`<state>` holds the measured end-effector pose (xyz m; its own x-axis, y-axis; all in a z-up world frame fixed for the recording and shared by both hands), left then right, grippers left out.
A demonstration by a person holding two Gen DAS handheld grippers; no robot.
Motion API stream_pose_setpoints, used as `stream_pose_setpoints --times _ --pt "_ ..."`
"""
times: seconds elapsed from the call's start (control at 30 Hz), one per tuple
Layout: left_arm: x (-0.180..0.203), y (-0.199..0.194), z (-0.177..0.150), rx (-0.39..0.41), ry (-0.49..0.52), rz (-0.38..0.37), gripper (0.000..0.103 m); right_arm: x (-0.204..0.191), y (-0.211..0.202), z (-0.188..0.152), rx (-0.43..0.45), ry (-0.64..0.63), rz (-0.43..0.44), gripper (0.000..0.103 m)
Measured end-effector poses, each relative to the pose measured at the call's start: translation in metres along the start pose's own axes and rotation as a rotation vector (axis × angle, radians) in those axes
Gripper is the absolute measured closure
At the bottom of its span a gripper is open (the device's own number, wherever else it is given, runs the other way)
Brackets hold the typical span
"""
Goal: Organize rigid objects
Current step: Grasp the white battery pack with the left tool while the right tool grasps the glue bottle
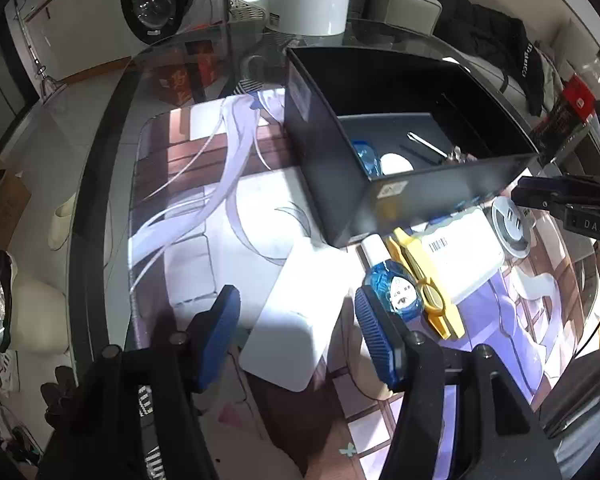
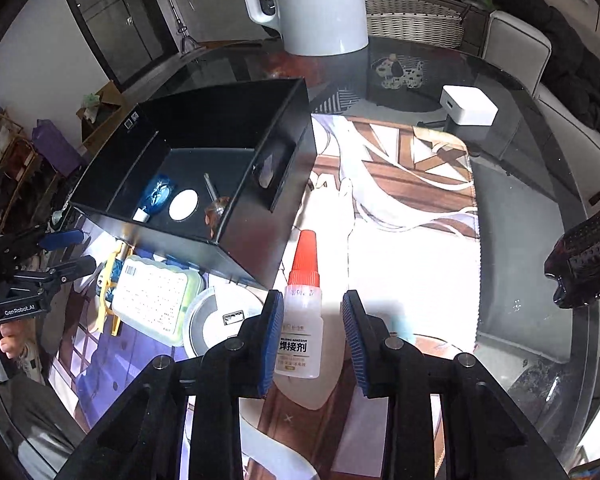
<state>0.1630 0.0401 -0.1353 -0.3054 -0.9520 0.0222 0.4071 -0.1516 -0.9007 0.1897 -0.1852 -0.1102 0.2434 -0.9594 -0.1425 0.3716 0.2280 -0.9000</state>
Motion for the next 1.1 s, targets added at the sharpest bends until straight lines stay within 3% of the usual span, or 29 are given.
stream_pose_setpoints --times 0.33,0.47,0.77,1.1 --pt "0.009 0.006 -0.005 -0.026 0.034 0.029 0.045 -0.007 0.009 -0.011 -0.028 -0.022 -0.013 0.077" --pt "0.013 0.004 -0.003 -0.035 0.050 0.024 0.065 -0.012 0.009 -0.015 -0.038 -0.033 -0.030 0.078" --pt "0.025 -0.005 -0.018 -0.060 0.027 0.031 0.065 -0.018 0.000 -0.041 -0.071 -0.047 -0.025 0.082" --pt "0.062 -0.017 -0.043 -0.069 0.056 0.019 0.065 -0.066 -0.012 -0.092 -0.095 -0.151 0.013 0.082"
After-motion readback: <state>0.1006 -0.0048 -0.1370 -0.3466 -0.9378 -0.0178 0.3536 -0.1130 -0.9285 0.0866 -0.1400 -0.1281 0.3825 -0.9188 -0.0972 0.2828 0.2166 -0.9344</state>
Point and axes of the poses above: each gripper's, at about its wrist camera, not at the fingertips, and y roughly the way its jaws point, x to its right, z to its top, the point moved 3 cm from there along y, roughly the way its jaws point, and after that the axes turned 8 degrees about y, right-handed, at the moved point
